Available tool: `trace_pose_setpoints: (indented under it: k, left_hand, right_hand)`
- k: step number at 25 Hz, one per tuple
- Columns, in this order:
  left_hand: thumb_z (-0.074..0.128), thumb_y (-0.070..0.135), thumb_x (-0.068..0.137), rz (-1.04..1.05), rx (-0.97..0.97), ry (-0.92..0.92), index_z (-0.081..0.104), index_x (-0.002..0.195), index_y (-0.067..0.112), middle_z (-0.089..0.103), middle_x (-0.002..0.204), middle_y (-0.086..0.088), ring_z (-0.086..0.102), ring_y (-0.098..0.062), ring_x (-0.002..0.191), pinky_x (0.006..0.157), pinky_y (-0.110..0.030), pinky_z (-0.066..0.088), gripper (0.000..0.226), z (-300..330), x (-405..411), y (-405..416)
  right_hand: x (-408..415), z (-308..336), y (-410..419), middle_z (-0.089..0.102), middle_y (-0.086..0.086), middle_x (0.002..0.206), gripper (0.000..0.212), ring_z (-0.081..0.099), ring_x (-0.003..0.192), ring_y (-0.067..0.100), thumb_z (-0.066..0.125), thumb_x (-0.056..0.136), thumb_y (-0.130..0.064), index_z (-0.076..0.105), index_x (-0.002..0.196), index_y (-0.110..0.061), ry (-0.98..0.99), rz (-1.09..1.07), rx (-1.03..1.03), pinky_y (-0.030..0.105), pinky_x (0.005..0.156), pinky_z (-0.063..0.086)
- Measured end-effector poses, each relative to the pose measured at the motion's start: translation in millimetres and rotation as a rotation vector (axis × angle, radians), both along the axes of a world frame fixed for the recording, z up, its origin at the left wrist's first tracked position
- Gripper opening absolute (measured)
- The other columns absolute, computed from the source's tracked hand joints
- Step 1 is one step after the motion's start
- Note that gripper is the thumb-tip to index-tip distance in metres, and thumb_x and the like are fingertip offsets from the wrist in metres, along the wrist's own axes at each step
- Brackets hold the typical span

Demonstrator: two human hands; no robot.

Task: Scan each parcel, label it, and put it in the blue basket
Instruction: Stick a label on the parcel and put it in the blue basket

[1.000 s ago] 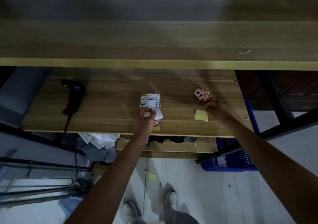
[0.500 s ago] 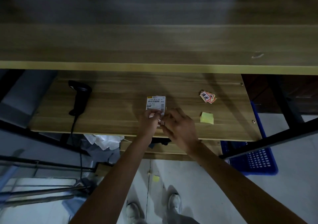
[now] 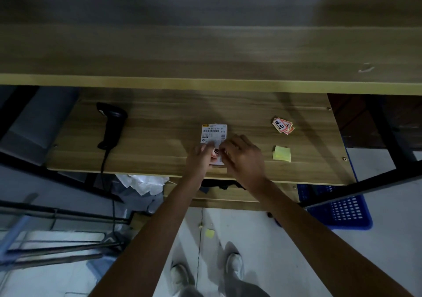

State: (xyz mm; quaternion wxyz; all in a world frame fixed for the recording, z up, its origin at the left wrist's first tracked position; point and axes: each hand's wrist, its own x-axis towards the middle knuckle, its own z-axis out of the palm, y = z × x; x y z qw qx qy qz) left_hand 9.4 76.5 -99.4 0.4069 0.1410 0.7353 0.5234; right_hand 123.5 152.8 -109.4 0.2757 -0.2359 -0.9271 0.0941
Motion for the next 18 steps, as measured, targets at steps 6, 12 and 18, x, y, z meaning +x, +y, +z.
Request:
trace_pose_setpoints:
  k: [6,12,18]
  left_hand:
    - [0.064,0.017,0.090,-0.045,0.050,0.068,0.058,0.082,0.017,0.064,0.096,-0.007,0.066,-0.029,0.094,0.083,-0.042,0.057,0.009,-4.6,-5.6,7.0]
    - [0.062,0.022,0.093,-0.026,-0.059,0.303,0.061,0.096,0.014,0.063,0.091,0.000,0.064,-0.018,0.083,0.068,-0.029,0.053,0.008,-7.9,-19.0,39.7]
    - [0.059,0.030,0.093,-0.078,-0.176,0.485,0.055,0.105,0.015,0.063,0.097,-0.001,0.055,-0.007,0.070,0.049,-0.017,0.034,0.019,-9.8,-38.8,65.8]
  right_hand:
    - [-10.4,-4.3,5.6,0.069,-0.001,0.092,0.009,0.065,0.076,0.011,0.063,0.087,-0.019,0.068,0.091,-0.013,0.262,-0.167,-0.534,0.028,0.058,0.054]
    - [-34.6,-19.7,29.2,0.071,-0.002,0.080,0.018,0.068,0.074,0.018,0.066,0.084,-0.012,0.067,0.077,-0.028,0.413,-0.426,-1.033,0.043,0.068,0.058]
    - [-63.9,-16.0,43.3,0.074,0.003,0.098,0.021,0.067,0.086,0.012,0.070,0.083,-0.020,0.071,0.103,-0.014,0.446,-0.685,-1.027,0.018,0.070,0.048]
